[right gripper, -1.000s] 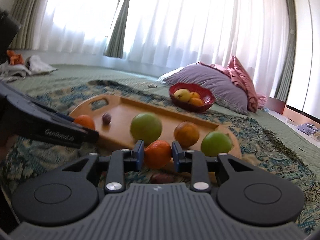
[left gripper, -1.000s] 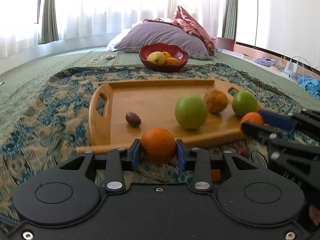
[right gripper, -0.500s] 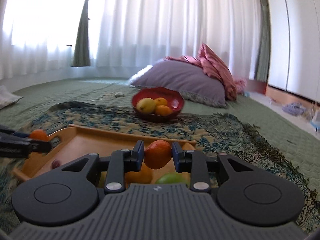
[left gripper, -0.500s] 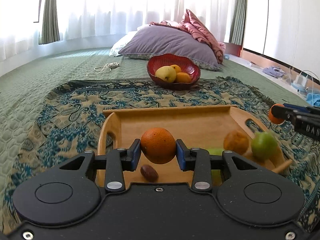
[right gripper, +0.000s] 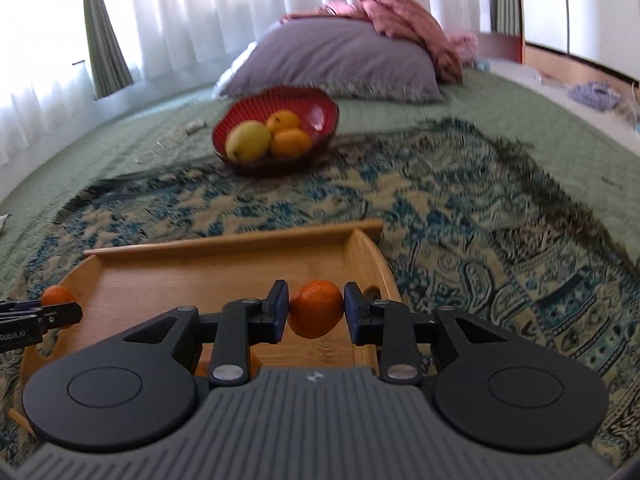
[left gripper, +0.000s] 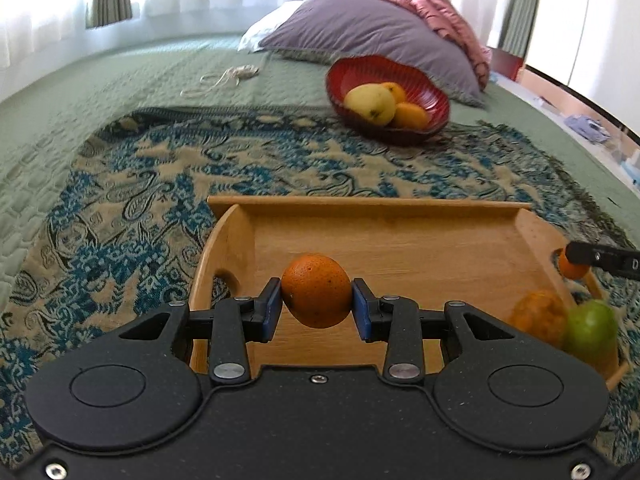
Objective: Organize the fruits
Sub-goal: 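Carry the tangerine in the left gripper while the right gripper carries its tangerine over the tray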
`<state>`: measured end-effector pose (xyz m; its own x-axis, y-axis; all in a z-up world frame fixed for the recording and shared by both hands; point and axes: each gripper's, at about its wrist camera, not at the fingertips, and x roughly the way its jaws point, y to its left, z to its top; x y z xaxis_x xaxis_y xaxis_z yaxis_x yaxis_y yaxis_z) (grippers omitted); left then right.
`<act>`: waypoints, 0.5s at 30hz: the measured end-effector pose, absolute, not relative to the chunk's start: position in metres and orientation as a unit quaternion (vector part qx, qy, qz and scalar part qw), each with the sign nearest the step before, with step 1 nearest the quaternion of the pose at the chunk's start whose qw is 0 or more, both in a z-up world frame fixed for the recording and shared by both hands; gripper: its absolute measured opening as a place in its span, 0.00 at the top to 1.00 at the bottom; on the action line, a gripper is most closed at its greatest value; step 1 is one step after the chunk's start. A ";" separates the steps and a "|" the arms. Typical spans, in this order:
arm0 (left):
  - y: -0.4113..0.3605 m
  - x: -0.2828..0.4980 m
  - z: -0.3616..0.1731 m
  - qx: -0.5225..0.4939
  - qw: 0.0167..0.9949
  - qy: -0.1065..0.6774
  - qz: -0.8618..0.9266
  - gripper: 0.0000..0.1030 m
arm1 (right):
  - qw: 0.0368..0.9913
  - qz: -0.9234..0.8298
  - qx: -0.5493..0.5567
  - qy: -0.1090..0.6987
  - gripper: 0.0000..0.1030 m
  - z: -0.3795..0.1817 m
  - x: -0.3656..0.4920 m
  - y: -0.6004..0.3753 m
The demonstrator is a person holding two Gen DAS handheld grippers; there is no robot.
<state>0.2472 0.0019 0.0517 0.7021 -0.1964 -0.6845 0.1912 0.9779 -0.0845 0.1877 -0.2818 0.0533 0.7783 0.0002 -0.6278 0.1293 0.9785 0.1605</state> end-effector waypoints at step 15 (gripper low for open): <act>-0.007 0.256 0.030 0.015 0.917 0.385 -0.099 0.66 | 0.925 -0.033 0.125 0.358 0.66 0.030 0.202 -0.287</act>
